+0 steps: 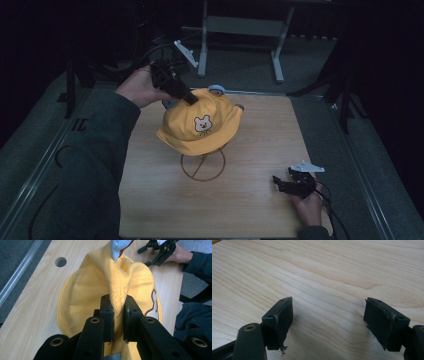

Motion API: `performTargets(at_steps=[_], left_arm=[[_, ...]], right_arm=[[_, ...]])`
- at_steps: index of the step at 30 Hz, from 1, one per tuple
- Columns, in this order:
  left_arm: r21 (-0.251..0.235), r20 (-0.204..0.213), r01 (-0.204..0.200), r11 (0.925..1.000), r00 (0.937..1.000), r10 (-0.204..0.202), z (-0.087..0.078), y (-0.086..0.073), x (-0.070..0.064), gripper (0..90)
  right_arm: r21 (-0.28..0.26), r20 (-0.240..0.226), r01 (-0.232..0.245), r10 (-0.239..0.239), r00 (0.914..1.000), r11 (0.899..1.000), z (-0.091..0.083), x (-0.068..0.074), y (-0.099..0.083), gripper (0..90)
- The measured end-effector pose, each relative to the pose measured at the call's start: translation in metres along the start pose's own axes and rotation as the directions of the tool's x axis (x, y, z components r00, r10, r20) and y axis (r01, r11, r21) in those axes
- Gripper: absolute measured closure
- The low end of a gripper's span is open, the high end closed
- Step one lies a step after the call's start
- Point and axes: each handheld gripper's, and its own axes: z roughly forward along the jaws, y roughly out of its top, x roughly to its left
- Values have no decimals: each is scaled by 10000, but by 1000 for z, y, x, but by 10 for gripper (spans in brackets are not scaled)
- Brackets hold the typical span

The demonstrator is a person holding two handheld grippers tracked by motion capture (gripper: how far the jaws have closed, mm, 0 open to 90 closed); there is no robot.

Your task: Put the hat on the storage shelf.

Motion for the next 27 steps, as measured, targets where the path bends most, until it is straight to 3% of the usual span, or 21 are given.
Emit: performTargets(at_steps=[16, 22, 27], left_arm=[[518, 79, -418, 9978, 9991, 414, 22, 13, -8, 788], [898, 31, -669, 9937, 9978, 669, 35, 14, -14, 768], [788, -29, -795, 9937, 9968, 800, 39, 15, -17, 697]], right_arm=[[0, -9, -5, 5, 10000, 10000, 0, 0, 0, 236], [5, -11, 0, 0, 10000, 10000, 0, 0, 0, 236], [3, -7, -11, 11, 10000, 10000, 0, 0, 0, 236]])
